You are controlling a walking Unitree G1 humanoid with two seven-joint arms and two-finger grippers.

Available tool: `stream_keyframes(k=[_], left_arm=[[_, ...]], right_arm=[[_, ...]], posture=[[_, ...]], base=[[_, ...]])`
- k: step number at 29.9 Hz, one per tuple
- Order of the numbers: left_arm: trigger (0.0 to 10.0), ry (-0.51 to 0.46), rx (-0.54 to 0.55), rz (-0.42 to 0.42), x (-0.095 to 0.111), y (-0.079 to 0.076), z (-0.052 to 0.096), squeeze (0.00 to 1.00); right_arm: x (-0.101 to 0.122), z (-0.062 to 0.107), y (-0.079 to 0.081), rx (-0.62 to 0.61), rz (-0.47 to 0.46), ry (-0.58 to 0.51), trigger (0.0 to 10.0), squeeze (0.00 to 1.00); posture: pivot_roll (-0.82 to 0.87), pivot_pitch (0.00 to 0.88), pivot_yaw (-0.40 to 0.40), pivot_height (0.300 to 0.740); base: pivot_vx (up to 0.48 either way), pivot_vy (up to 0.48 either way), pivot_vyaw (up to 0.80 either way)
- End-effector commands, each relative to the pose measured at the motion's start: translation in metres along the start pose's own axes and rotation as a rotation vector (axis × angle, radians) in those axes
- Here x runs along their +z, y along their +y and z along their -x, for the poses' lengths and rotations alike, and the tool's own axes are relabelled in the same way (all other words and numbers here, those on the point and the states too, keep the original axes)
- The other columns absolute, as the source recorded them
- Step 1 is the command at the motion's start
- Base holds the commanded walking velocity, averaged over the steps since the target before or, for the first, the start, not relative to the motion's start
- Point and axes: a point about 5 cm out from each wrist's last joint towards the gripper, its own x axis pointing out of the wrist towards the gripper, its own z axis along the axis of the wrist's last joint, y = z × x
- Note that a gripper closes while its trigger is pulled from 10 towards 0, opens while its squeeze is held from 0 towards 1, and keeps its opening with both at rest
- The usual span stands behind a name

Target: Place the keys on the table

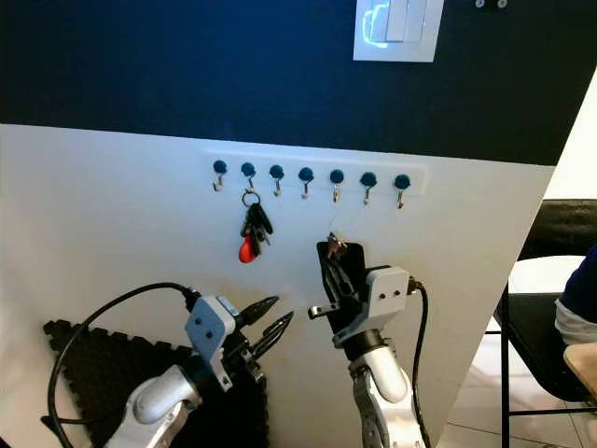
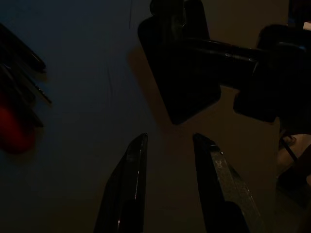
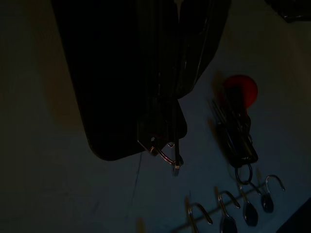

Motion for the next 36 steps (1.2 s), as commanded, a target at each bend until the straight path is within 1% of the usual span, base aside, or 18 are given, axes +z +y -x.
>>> stream_keyframes(k=[1, 7, 9, 10, 11, 12, 18, 21, 24, 25, 27, 28, 31, 36], left_arm=[[10.0, 0.018, -0.014, -0.016, -0.003, 0.0, 0.002, 0.0], [10.0, 0.013, -0.012, -0.019, -0.002, 0.001, 0.001, 0.0], [10.0, 0.013, -0.012, -0.019, -0.002, 0.001, 0.001, 0.0], [10.0, 0.012, -0.011, -0.019, -0.002, 0.001, 0.001, 0.0], [10.0, 0.012, -0.011, -0.019, -0.002, 0.001, 0.001, 0.0], [10.0, 0.01, -0.011, -0.019, -0.002, 0.001, 0.001, 0.0], [10.0, 0.011, -0.014, -0.02, -0.002, 0.0, 0.0, 0.0], [10.0, 0.014, -0.018, -0.022, -0.002, -0.001, 0.0, 0.0], [10.0, 0.015, -0.018, -0.022, -0.002, -0.001, 0.001, 0.0], [10.0, 0.017, -0.019, -0.022, -0.003, -0.001, 0.001, 0.0], [10.0, 0.019, -0.021, -0.023, -0.003, -0.001, 0.002, 0.0], [10.0, 0.019, -0.021, -0.023, -0.003, -0.001, 0.002, 0.0], [10.0, 0.02, -0.022, -0.023, -0.003, -0.001, 0.002, 0.0], [10.0, 0.02, -0.024, -0.023, -0.004, -0.001, 0.002, 0.0]], right_arm=[[0.014, -0.008, 0.006, 0.035, 0.018, -0.069, 0.0, 0.0], [0.03, -0.018, 0.011, 0.052, 0.01, -0.135, 0.0, 0.0], [0.03, -0.018, 0.011, 0.052, 0.01, -0.135, 0.0, 0.0], [0.038, -0.025, 0.012, 0.057, 0.007, -0.167, 0.0, 0.0], [0.038, -0.025, 0.012, 0.057, 0.007, -0.167, 0.0, 0.0], [0.044, -0.03, 0.013, 0.056, 0.005, -0.19, 0.0, 0.0], [0.045, -0.034, 0.01, 0.04, 0.005, -0.195, 0.0, 0.0], [0.042, -0.035, 0.001, -0.007, -0.001, -0.174, 0.0, 0.0], [0.042, -0.035, -0.001, -0.016, -0.004, -0.169, 0.0, 0.0], [0.036, -0.034, -0.005, -0.034, -0.005, -0.131, 0.0, 0.0], [0.03, -0.032, -0.008, -0.056, -0.017, -0.097, 0.0, 0.0], [0.03, -0.032, -0.008, -0.056, -0.017, -0.097, 0.0, 0.0], [0.022, -0.028, -0.012, -0.084, -0.03, -0.05, 0.0, 0.0], [0.014, -0.025, -0.01, -0.073, -0.034, -0.01, 0.0, 0.0]], posture=[[0.06, 0.042, 0.018, 0.74], [0.06, 0.042, 0.015, 0.74], [0.06, 0.042, 0.015, 0.74], [0.06, 0.042, 0.015, 0.74], [0.06, 0.042, 0.015, 0.74], [0.06, 0.042, 0.015, 0.74], [0.06, 0.04, 0.016, 0.74], [0.06, 0.04, 0.014, 0.74], [0.06, 0.04, 0.014, 0.74], [0.06, 0.04, 0.015, 0.74], [0.06, 0.04, 0.015, 0.74], [0.06, 0.04, 0.015, 0.74], [0.06, 0.039, 0.015, 0.74], [0.06, 0.038, 0.015, 0.74]], base=[[0.0, 0.0, 0.0], [0.0, 0.0, 0.0], [0.0, 0.0, 0.0], [0.0, 0.0, 0.0], [0.0, 0.0, 0.0], [0.0, 0.0, 0.0], [0.0, 0.0, 0.0], [0.0, 0.0, 0.0], [0.0, 0.0, 0.0], [0.0, 0.0, 0.0], [0.0, 0.0, 0.0], [0.0, 0.0, 0.0], [0.0, 0.0, 0.0], [0.0, 0.0, 0.0]])
